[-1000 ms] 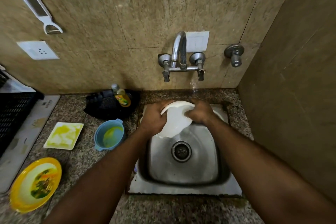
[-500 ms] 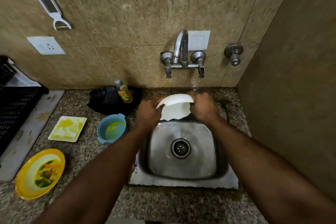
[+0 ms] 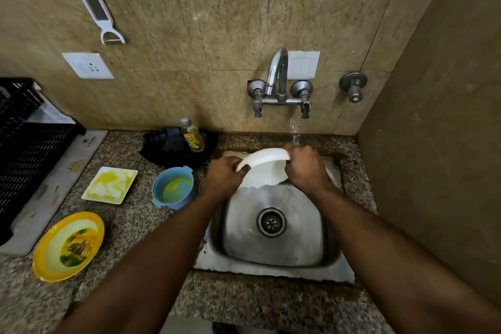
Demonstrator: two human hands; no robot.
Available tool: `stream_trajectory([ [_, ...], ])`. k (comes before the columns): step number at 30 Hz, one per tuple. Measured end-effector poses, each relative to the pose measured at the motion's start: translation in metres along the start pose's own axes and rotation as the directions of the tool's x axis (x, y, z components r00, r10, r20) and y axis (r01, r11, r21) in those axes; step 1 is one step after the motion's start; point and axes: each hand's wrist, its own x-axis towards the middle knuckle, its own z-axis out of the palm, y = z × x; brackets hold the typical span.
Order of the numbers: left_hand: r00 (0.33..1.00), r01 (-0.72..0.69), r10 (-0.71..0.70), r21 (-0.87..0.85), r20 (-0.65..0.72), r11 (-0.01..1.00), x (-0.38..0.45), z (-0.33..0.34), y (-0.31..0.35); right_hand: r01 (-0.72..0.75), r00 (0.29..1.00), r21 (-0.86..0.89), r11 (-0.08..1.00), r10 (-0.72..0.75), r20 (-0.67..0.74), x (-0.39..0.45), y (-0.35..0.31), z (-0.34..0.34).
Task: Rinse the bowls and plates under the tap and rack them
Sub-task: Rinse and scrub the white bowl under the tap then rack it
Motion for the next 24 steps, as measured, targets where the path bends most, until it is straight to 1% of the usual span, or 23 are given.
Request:
stream_trajectory([
  [1,0.994,0.107,-0.104,-0.068,0.043,0.992,0.0,0.002,-0.002,-0.008,1.0,0.007,1.0,0.008,-0.011,0.0,0.001,0.001],
  [2,0.964,0.253,-0.232,-0.187,0.13,0.949,0.001,0.003,-0.004,-0.01,1.0,0.009,1.0,0.01,-0.024,0.0,0.002,0.001],
  [3,0.904,0.412,-0.342,-0.309,0.257,0.857,0.002,0.003,-0.006,-0.007,0.999,0.005,1.0,0.007,-0.037,0.001,0.003,0.001],
  [4,0.83,0.54,-0.393,-0.393,0.397,0.744,0.002,0.002,-0.005,-0.002,0.999,-0.006,1.0,0.002,-0.05,0.002,0.004,0.001],
  [5,0.774,0.614,-0.392,-0.439,0.497,0.656,0.001,0.001,-0.005,0.001,0.998,-0.014,1.0,-0.001,-0.058,0.003,0.005,0.0],
  [6,0.75,0.644,-0.374,-0.47,0.546,0.604,0.0,0.0,-0.004,0.003,0.998,-0.022,1.0,-0.004,-0.066,0.003,0.005,0.0],
  [8,0.744,0.658,-0.341,-0.543,0.575,0.521,-0.004,-0.001,-0.004,0.006,0.997,-0.026,1.0,-0.008,-0.076,0.001,0.006,0.002],
  [9,0.74,0.668,-0.33,-0.585,0.586,0.459,-0.006,-0.001,-0.004,0.003,0.997,-0.026,1.0,-0.005,-0.079,0.0,0.007,0.004],
  [11,0.699,0.713,-0.337,-0.649,0.63,0.265,-0.008,-0.002,-0.006,-0.009,0.996,-0.006,1.0,0.008,-0.089,-0.004,0.008,0.008],
  [13,0.661,0.726,-0.339,-0.685,0.669,0.065,-0.008,-0.003,-0.009,-0.02,0.994,0.063,0.998,0.027,-0.106,-0.004,0.012,0.011],
  [15,0.608,0.743,-0.344,-0.665,0.716,-0.072,-0.006,-0.002,-0.009,-0.016,0.992,0.14,0.99,0.033,-0.12,-0.004,0.017,0.015],
  [16,0.58,0.756,-0.341,-0.645,0.739,-0.112,-0.004,-0.002,-0.006,0.011,0.99,0.198,0.98,0.017,-0.14,-0.004,0.019,0.018],
  [17,0.556,0.771,-0.344,-0.624,0.757,-0.128,-0.003,-0.001,-0.002,0.046,0.987,0.264,0.963,-0.004,-0.159,-0.003,0.019,0.019],
  [18,0.545,0.778,-0.346,-0.614,0.764,-0.131,-0.001,-0.001,0.004,0.087,0.984,0.34,0.936,-0.028,-0.173,-0.003,0.018,0.019],
  [19,0.554,0.769,-0.349,-0.625,0.756,-0.134,0.0,-0.001,0.01,0.11,0.984,0.421,0.9,-0.04,-0.171,-0.004,0.016,0.018],
  [20,0.576,0.741,-0.357,-0.654,0.735,-0.151,0.002,0.0,0.015,0.104,0.988,0.498,0.861,-0.032,-0.15,-0.004,0.014,0.019],
  [21,0.602,0.705,-0.379,-0.69,0.703,-0.16,0.003,0.0,0.019,0.04,0.995,0.555,0.831,0.017,-0.097,-0.003,0.015,0.021],
  [22,0.625,0.673,-0.4,-0.722,0.67,-0.158,0.003,0.001,0.021,-0.062,0.995,0.601,0.797,0.093,-0.022,-0.004,0.018,0.025],
  [23,0.648,0.648,-0.416,-0.749,0.638,-0.141,0.003,0.002,0.023,-0.205,0.977,0.646,0.735,0.192,0.091,-0.006,0.022,0.031],
  [24,0.668,0.625,-0.424,-0.77,0.612,-0.127,0.003,0.003,0.024,-0.352,0.934,0.706,0.614,0.279,0.223,-0.009,0.026,0.035],
])
